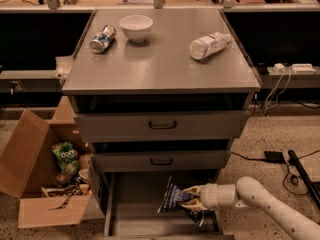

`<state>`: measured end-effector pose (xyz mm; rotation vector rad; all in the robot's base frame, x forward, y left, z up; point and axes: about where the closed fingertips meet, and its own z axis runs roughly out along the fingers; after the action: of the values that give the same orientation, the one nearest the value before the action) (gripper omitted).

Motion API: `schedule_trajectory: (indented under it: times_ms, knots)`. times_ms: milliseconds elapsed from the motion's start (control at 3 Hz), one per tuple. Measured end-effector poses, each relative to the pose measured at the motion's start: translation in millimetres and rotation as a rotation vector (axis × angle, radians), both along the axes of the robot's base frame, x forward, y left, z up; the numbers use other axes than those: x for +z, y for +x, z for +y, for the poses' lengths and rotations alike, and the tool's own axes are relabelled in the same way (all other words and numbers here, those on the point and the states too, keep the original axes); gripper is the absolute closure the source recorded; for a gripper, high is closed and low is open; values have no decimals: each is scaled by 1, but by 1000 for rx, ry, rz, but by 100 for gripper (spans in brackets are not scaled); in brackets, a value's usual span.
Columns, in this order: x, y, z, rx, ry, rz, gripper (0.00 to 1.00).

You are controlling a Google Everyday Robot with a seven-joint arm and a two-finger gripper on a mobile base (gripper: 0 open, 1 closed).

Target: Pick blue chip bag from bottom drawer and place on counter

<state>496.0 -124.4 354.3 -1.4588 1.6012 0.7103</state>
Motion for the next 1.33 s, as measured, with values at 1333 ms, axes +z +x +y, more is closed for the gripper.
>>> schedule_trajectory:
  times_ms: [1333]
  knots:
    - [245,-81,19,240,5,-493,100]
